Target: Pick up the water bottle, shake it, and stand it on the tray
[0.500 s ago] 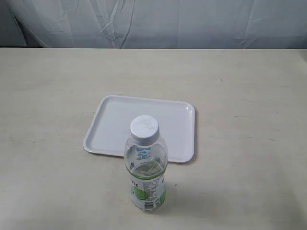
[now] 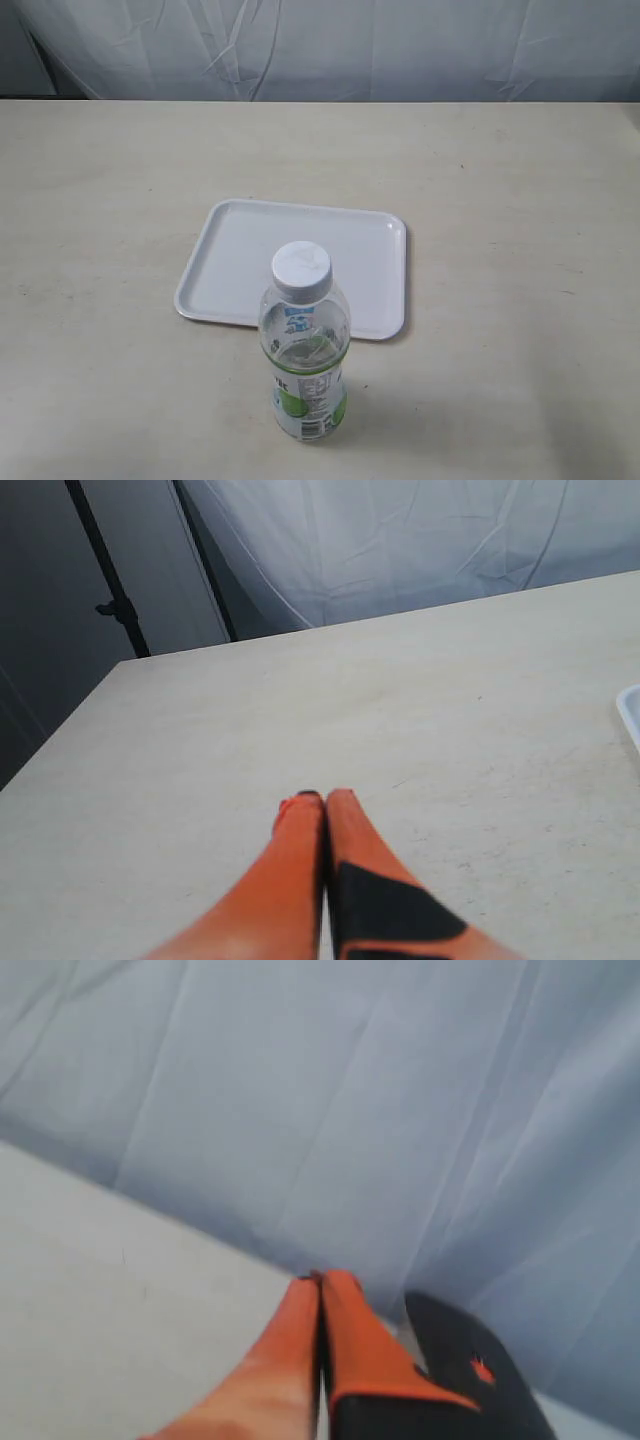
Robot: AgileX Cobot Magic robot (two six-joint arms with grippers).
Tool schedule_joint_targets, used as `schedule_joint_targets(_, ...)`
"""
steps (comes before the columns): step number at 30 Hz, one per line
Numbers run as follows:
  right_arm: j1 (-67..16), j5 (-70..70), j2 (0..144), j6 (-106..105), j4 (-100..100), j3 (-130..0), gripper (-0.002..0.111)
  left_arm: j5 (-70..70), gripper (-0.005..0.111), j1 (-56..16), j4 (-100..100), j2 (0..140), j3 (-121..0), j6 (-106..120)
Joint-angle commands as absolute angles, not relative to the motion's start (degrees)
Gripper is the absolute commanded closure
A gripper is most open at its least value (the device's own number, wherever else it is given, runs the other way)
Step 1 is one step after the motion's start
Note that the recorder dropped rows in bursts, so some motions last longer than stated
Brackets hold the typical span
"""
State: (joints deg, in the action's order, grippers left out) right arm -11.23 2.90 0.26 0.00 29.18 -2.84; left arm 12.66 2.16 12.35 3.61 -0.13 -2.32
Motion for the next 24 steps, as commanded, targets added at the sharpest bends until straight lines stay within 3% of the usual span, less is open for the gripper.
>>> schedule_joint_targets(1,-11.49,-22.07,0.0,1.1,28.93,-3.79,0.107,11.9,0.107,2.32,12.68,3.39,0.0,-2.58)
schedule_joint_targets(5,-11.49,-53.96,0.0,13.25,23.61,-3.79,0.107,11.9,0.107,2.32,12.68,3.39,0.0,-2.58)
schedule_joint_targets(7,-11.49,-64.12,0.0,19.6,11.34,-3.84,0.109,11.9,0.107,2.32,12.68,3.39,0.0,-2.58)
schedule_joint_targets(10,-11.49,-63.62,0.0,44.62,-7.93,-4.33,0.109,11.9,0.107,2.32,12.68,3.39,0.0,-2.58)
schedule_joint_targets(15,-11.49,-58.16,0.0,51.36,-28.52,-4.33,0.109,11.9,0.107,2.32,12.68,3.39,0.0,-2.58)
schedule_joint_targets(18,-11.49,-55.98,0.0,65.12,-16.44,-4.33,0.109,11.9,0.107,2.32,12.68,3.39,0.0,-2.58)
schedule_joint_targets(24,-11.49,-46.54,0.0,94.28,54.8,-10.05,0.109,11.9,0.107,2.32,12.68,3.39,0.0,-2.58)
